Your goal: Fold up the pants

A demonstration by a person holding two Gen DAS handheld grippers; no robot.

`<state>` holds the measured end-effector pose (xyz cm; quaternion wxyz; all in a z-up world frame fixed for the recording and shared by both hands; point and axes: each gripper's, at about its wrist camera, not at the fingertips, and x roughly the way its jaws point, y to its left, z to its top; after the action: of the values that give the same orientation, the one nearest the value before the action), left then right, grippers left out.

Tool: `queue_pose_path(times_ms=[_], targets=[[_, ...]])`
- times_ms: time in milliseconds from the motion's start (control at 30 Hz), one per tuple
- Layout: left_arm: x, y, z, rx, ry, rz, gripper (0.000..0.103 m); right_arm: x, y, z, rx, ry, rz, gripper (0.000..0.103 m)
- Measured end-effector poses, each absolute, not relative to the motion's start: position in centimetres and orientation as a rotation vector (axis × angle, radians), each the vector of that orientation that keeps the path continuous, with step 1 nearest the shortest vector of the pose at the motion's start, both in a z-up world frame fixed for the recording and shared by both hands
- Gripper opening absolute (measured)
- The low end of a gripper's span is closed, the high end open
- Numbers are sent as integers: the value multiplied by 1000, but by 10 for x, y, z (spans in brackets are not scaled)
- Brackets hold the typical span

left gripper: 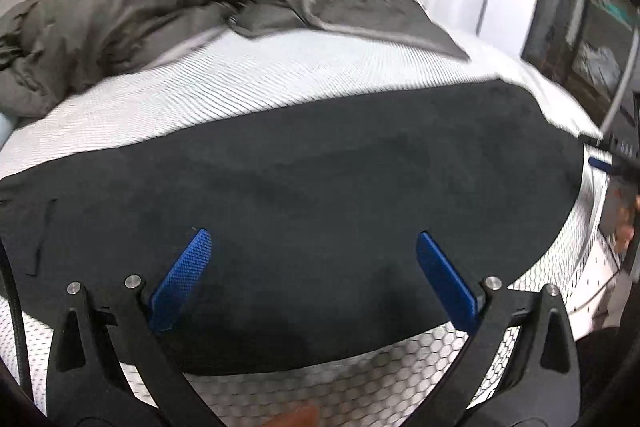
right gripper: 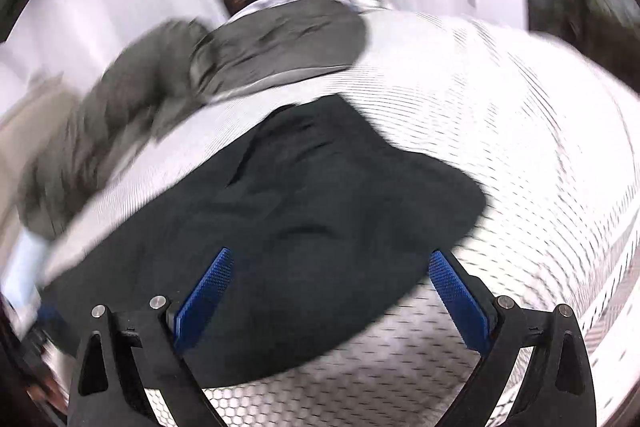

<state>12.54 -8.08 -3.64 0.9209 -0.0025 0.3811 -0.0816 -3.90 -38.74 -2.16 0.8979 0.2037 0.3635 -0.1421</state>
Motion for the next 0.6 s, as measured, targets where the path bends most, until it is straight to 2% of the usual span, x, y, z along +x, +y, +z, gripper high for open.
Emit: queue_pose_path(times_ms=[133,400,467,533,567,600], targets=[[135,-108,-58,62,876,-207,102,-53,-434,-37,611,739,-334,100],[133,-115,-58,61,863,-220,102,-20,-471,-65,859,653,-225,96],[131,-112,-58,55,857,-221,102,-8,-466,-64,853,642,-230,86],[130,-110,-59,47,861,-219,102,3,-456,-60,820,657,-200,51],[131,-110,-60,40,862,-217,102,8,-451,-60,811,667,-183,45],[131,-108,-60,33,861,-214,102,11,-446,-57,794,666,-182,33]])
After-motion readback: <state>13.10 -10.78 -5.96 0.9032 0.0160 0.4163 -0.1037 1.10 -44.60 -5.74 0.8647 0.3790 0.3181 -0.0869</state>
